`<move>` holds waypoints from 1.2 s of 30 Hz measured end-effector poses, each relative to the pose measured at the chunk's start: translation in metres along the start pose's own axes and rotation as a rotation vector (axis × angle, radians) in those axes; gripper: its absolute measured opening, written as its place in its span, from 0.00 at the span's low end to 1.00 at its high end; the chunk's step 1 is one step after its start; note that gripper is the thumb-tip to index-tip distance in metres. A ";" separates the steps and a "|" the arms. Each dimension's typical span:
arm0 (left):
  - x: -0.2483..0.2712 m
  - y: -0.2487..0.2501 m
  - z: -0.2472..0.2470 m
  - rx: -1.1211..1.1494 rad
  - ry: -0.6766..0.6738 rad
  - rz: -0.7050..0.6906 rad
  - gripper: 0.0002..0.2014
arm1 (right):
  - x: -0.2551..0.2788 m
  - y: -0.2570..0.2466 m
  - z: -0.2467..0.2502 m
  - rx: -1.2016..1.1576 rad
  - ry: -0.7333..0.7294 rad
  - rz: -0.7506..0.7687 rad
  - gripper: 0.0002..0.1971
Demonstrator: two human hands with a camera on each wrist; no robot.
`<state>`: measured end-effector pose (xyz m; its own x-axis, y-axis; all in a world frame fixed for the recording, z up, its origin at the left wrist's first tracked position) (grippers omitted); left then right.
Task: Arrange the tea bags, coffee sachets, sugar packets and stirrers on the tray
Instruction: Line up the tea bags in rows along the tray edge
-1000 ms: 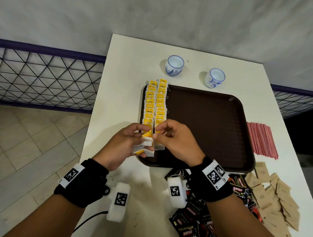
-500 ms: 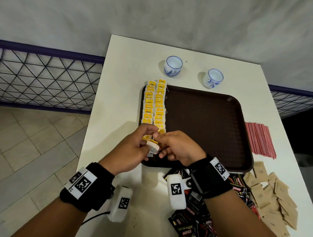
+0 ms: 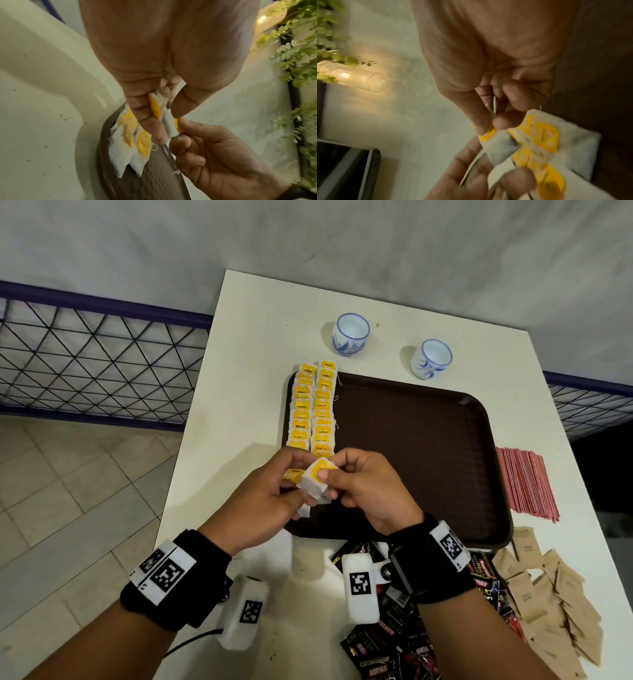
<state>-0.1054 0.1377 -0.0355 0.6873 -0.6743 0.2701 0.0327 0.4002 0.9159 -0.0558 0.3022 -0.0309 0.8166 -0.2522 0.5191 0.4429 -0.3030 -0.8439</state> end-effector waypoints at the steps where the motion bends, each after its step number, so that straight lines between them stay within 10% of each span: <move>1: 0.000 -0.003 0.001 0.018 0.020 0.023 0.25 | 0.000 -0.004 0.003 0.019 0.026 0.059 0.03; 15: 0.014 -0.022 0.015 0.097 0.010 0.142 0.34 | -0.008 0.023 0.016 0.448 -0.086 -0.026 0.05; 23: 0.015 -0.028 0.011 0.248 -0.009 0.194 0.13 | -0.019 0.031 0.009 0.456 -0.005 -0.011 0.07; 36: 0.011 -0.021 0.004 0.469 -0.057 0.343 0.11 | -0.008 0.025 0.004 0.672 0.173 0.192 0.11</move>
<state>-0.1016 0.1195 -0.0511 0.5607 -0.5924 0.5785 -0.5192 0.2928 0.8030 -0.0491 0.3005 -0.0567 0.8573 -0.4030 0.3205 0.4749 0.3782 -0.7947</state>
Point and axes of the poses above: each hand's wrist, its own x-axis away from the middle knuckle, its own z-axis out of the back of the hand, y = z × x, the point moved 3 cm from there along -x, towards the middle knuckle, and after that the axes turned 13 degrees about -x, right-handed, at the moved point
